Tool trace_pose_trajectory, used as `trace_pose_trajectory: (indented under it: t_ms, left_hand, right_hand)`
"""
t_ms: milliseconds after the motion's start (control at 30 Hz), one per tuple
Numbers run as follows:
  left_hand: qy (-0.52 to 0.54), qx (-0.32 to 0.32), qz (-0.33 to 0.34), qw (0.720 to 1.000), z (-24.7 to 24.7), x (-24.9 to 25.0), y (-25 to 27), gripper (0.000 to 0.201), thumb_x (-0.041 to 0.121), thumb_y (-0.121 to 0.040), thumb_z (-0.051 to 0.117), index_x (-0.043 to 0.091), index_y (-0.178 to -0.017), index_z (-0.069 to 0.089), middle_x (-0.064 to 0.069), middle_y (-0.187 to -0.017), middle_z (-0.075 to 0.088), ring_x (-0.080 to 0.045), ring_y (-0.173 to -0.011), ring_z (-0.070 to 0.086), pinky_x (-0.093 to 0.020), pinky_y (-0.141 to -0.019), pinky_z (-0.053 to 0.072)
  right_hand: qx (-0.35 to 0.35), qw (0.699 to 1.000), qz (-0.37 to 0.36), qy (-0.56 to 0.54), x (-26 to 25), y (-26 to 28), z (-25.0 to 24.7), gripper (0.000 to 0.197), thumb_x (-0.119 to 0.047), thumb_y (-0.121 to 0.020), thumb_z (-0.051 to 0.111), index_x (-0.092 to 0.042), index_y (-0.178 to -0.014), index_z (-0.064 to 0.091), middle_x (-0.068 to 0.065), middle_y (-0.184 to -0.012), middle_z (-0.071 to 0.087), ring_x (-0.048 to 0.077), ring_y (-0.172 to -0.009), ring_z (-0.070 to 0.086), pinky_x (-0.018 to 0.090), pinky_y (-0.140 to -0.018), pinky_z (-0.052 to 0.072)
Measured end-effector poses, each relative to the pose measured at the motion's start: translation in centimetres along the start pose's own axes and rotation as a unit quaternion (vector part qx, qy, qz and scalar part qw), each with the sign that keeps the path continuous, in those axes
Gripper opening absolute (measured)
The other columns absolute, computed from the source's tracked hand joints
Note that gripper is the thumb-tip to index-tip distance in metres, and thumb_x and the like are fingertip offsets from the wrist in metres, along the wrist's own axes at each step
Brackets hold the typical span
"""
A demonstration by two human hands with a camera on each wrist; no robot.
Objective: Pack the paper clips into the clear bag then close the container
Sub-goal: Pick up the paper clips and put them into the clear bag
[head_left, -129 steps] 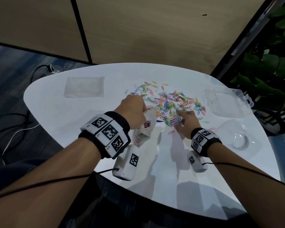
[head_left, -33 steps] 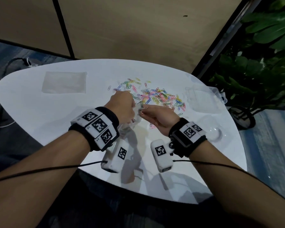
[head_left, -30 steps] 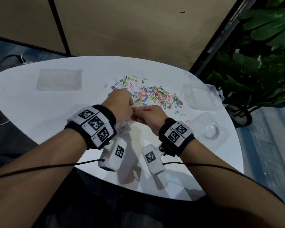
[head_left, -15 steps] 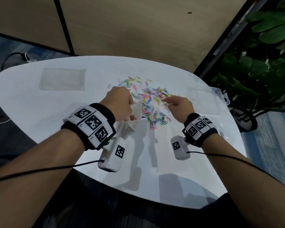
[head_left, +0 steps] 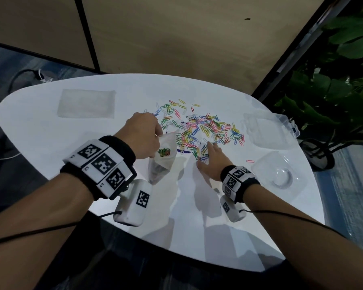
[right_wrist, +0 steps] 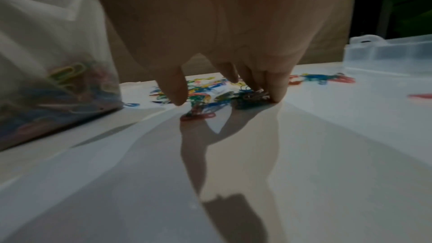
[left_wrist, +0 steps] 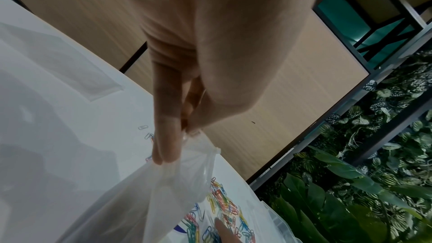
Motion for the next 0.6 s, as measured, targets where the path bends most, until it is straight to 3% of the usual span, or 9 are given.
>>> trace_pose_trajectory:
  t_ms: [100,200,267,333,400,433,533,600]
  left_hand:
    - [-0.006,-0.001,0.003,1.000,0.0,-0.2,0.1,0.032,-0.003,-0.085,0.059,0.010,-0.110,0.074,-0.014,-0.099,0.074,-0.030,-0.084,0.074,-0.040,-0.078,0.063]
    - [-0.014,-0.004,0.005,1.000,-0.1,-0.3,0.3,0.033,-0.004,-0.084,0.058,0.010,-0.108,0.076,-0.014,-0.096,0.075,-0.030,-0.086,0.073,-0.039,-0.079,0.063]
    - [-0.017,-0.006,0.005,1.000,0.0,-0.3,0.3,0.034,-0.004,-0.084,0.057,0.011,-0.107,0.076,-0.014,-0.094,0.075,-0.030,-0.084,0.073,-0.038,-0.078,0.063]
    - [-0.018,-0.007,0.006,1.000,0.1,-0.2,0.4,0.034,-0.005,-0.084,0.057,0.011,-0.106,0.076,-0.014,-0.093,0.075,-0.030,-0.083,0.074,-0.038,-0.077,0.063]
    - [-0.021,-0.008,0.009,1.000,0.2,0.0,0.5,0.034,-0.004,-0.084,0.056,0.010,-0.108,0.075,-0.014,-0.095,0.075,-0.030,-0.084,0.073,-0.038,-0.079,0.062]
    - [-0.022,-0.009,0.010,1.000,0.3,0.0,0.5,0.034,-0.004,-0.084,0.057,0.010,-0.109,0.075,-0.014,-0.097,0.075,-0.031,-0.085,0.073,-0.038,-0.079,0.062]
    - [-0.024,-0.013,0.010,1.000,0.4,0.1,0.4,0.035,-0.006,-0.083,0.059,0.010,-0.112,0.074,-0.015,-0.103,0.073,-0.033,-0.090,0.072,-0.042,-0.081,0.062]
    - [-0.024,-0.014,0.012,1.000,0.5,0.3,0.4,0.035,-0.006,-0.084,0.057,0.008,-0.112,0.074,-0.016,-0.103,0.073,-0.033,-0.089,0.073,-0.042,-0.081,0.062]
  right_hand:
    - [-0.012,0.997,-0.041,0.068,-2.1,-0.2,0.3,0.074,-0.039,-0.096,0.049,-0.025,-0.156,0.006,0.015,-0.162,0.007,0.034,-0.149,0.015,0.049,-0.115,0.031]
    - [0.034,0.986,-0.070,0.148,-3.9,-0.5,-0.4,0.054,-0.016,-0.097,0.048,-0.023,-0.148,0.031,0.019,-0.145,0.040,0.037,-0.127,0.047,0.043,-0.097,0.047]
    - [0.072,0.976,-0.091,0.186,-5.2,-0.4,-1.1,0.039,-0.004,-0.094,0.048,-0.012,-0.131,0.051,0.016,-0.118,0.059,0.033,-0.104,0.060,0.035,-0.081,0.049]
    - [0.083,0.969,-0.105,0.206,-5.9,-0.3,-1.5,0.024,0.001,-0.092,0.048,-0.005,-0.109,0.063,0.015,-0.102,0.064,0.030,-0.092,0.064,0.030,-0.071,0.045]
    - [0.091,0.972,-0.096,0.194,-5.6,-0.7,-2.0,0.019,0.005,-0.088,0.052,-0.006,-0.091,0.067,0.013,-0.092,0.063,0.028,-0.082,0.062,0.027,-0.067,0.042]
    - [0.094,0.978,-0.081,0.165,-5.1,-0.9,-2.4,0.020,0.005,-0.087,0.053,-0.007,-0.086,0.068,0.010,-0.089,0.064,0.026,-0.079,0.062,0.025,-0.067,0.046]
    - [0.130,0.991,-0.005,-0.038,-2.0,-1.3,-4.5,0.018,-0.005,-0.090,0.062,-0.011,-0.095,0.078,0.007,-0.091,0.075,0.022,-0.079,0.069,0.028,-0.081,0.057]
    - [0.127,0.964,0.045,-0.229,0.2,-1.3,-5.3,0.013,-0.010,-0.084,0.072,-0.009,-0.096,0.078,0.004,-0.090,0.076,0.019,-0.081,0.071,0.029,-0.086,0.057]
Point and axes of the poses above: each hand's wrist, its own y-axis away from the middle knuckle, its own z-axis out of the palm, x = y × z, the point moved 10 cm from there along -y, towards the middle knuckle
